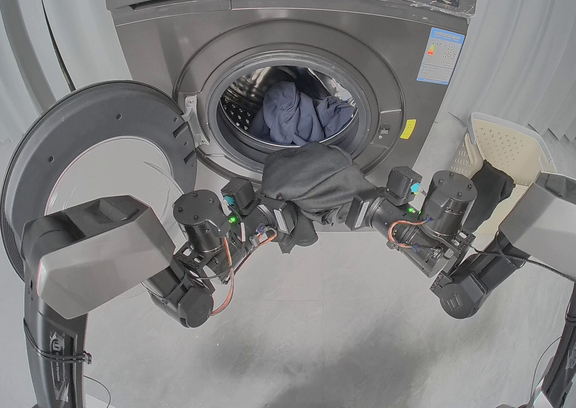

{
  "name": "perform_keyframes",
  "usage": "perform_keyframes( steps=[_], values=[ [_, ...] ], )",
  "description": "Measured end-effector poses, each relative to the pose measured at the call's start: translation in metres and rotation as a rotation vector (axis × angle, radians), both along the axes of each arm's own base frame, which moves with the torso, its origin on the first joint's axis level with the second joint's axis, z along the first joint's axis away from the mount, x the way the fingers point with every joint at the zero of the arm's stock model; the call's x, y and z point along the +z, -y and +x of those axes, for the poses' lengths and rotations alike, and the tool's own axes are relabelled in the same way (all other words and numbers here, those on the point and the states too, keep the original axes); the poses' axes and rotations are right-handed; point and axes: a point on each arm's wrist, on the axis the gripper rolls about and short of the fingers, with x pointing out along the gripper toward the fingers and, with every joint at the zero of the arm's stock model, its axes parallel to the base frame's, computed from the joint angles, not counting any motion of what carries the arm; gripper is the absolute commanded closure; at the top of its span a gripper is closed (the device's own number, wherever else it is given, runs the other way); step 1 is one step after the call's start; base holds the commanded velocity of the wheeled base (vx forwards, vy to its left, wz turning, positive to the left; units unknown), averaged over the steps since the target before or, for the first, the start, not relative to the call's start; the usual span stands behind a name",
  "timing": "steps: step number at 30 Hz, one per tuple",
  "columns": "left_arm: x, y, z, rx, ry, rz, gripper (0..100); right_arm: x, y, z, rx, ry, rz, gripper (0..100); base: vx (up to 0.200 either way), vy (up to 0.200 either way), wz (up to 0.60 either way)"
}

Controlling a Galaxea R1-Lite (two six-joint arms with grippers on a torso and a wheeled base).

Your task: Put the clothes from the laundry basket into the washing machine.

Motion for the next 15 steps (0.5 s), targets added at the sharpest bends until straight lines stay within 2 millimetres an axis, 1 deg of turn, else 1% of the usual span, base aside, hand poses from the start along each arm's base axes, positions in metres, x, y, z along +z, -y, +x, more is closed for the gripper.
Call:
perform_keyframes(
  steps=[2, 5, 8, 9, 15],
  values=[
    [0.009, -0.002, -0.004, -0.002, 0.01, -0.01, 100, -0.007, 0.0, 0.0, 0.001, -0.017, -0.01, 100, 0.0, 0.0, 0.0],
    [0.017, -0.005, -0.012, -0.009, 0.013, -0.014, 100, -0.013, -0.003, 0.0, 0.007, -0.034, -0.016, 100, 0.0, 0.0, 0.0],
    [0.024, -0.009, -0.021, -0.015, 0.01, -0.014, 100, -0.017, -0.01, 0.001, 0.024, -0.038, -0.008, 100, 0.0, 0.0, 0.0],
    [0.025, -0.01, -0.024, -0.017, 0.009, -0.013, 100, -0.017, -0.013, 0.0, 0.031, -0.036, -0.006, 0, 0.0, 0.0, 0.0],
    [0.034, -0.016, -0.035, -0.021, 0.01, -0.013, 100, -0.019, -0.026, -0.005, 0.07, -0.025, 0.001, 0, 0.0, 0.0, 0.0]
  ],
)
